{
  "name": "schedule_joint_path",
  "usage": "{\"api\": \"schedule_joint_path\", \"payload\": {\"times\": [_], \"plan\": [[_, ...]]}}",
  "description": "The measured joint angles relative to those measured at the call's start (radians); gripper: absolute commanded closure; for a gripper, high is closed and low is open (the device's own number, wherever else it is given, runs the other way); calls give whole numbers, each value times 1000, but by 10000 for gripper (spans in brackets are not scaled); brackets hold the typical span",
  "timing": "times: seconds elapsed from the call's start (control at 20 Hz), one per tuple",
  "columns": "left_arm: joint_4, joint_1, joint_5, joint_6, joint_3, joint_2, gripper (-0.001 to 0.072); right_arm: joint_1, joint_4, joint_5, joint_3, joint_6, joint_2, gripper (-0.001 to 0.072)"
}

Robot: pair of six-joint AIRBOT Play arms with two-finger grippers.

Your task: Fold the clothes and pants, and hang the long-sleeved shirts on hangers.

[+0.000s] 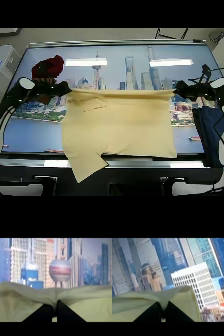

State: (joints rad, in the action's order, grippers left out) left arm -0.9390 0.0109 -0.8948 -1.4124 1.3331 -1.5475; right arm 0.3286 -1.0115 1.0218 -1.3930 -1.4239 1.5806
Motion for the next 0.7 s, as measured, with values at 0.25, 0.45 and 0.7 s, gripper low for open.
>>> {"api": "schedule_joint_path", "payload": {"times": [0.25,0.45,0.7], "plan": [[-137,6,-288,-39,-120,42,685,8,-148,281,95,-63,-40,671],[-169,-10,-315,-41,-235,50,685,9,-205,323,177,-73,-33,671],[-203,21,-314,-31,-276,51,685,9,-232,340,203,-95,-29,670]]}}
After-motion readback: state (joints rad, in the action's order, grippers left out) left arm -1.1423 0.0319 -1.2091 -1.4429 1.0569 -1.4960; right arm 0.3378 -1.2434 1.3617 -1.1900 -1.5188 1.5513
